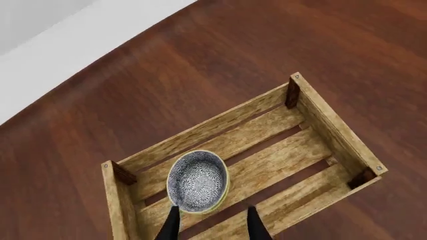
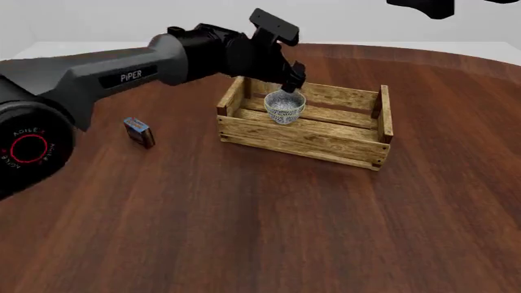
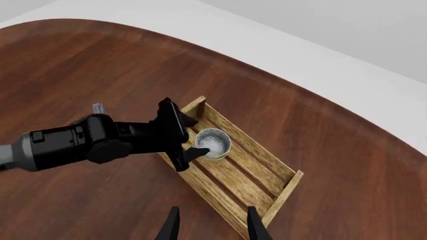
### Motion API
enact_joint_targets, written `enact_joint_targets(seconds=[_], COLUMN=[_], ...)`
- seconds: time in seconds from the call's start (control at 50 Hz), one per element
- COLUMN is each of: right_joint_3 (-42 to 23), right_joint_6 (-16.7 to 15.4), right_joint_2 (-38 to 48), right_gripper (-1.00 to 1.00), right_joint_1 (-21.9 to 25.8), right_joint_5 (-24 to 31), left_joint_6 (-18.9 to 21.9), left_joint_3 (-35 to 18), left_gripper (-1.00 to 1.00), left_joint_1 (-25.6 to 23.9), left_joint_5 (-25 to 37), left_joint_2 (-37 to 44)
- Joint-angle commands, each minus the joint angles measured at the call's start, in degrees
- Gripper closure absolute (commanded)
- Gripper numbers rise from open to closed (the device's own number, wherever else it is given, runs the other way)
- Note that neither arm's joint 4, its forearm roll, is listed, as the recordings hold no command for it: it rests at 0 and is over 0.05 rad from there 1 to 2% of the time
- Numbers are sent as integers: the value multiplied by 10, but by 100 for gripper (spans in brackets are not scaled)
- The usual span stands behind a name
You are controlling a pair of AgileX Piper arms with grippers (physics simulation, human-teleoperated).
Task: Stack the right bowl on the left bowl and place them in the tray.
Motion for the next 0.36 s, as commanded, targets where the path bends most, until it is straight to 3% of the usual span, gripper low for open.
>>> enact_joint_targets(seconds=[0.02,0.36], right_joint_3=[17,22], right_joint_6=[10,6], right_joint_2=[-34,-31], right_gripper=[-100,-100], right_joint_1=[3,4], right_joint_5=[-7,-10], left_joint_6=[2,17], left_joint_3=[171,405], left_gripper=[-100,-100], left_joint_1=[-2,48], left_joint_5=[-87,-223], left_joint_2=[-140,-340])
